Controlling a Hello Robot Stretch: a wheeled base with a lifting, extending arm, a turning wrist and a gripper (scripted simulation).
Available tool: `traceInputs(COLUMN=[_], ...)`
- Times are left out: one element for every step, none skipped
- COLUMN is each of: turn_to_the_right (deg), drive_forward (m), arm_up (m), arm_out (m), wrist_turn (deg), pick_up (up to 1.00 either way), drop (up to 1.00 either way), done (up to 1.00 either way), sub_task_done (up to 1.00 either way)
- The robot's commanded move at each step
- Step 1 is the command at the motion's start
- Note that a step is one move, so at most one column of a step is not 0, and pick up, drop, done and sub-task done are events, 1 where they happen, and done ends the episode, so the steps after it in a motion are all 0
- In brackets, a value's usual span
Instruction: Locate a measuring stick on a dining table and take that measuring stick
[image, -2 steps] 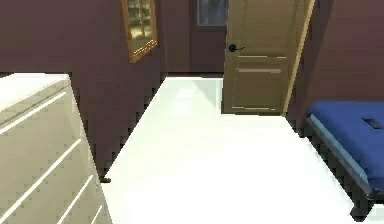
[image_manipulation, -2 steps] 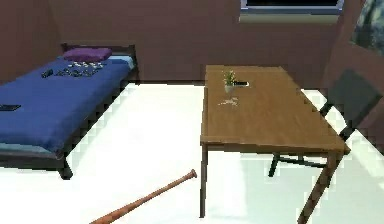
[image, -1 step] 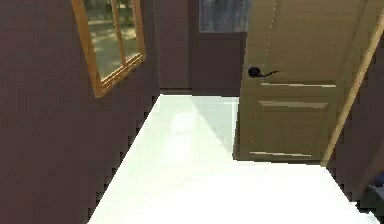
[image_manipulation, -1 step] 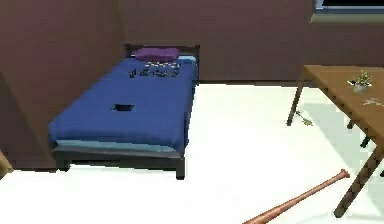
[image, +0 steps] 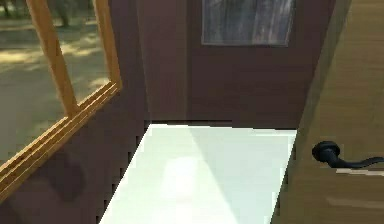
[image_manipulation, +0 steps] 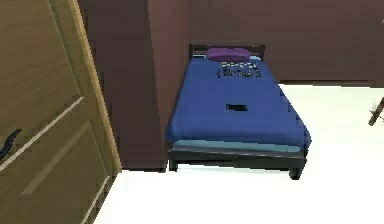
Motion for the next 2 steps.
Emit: traceInputs(turn_to_the_right=[-6.0,0.0], drive_forward=[0.00,0.50], arm_up=[0.00,0.00], arm_out=[0.00,0.00], wrist_turn=[0.0,0.0], pick_up=[0.00,0.00], drop=[0.00,0.00], done=[0.00,0.00], sub_task_done=[0.00,0.00])
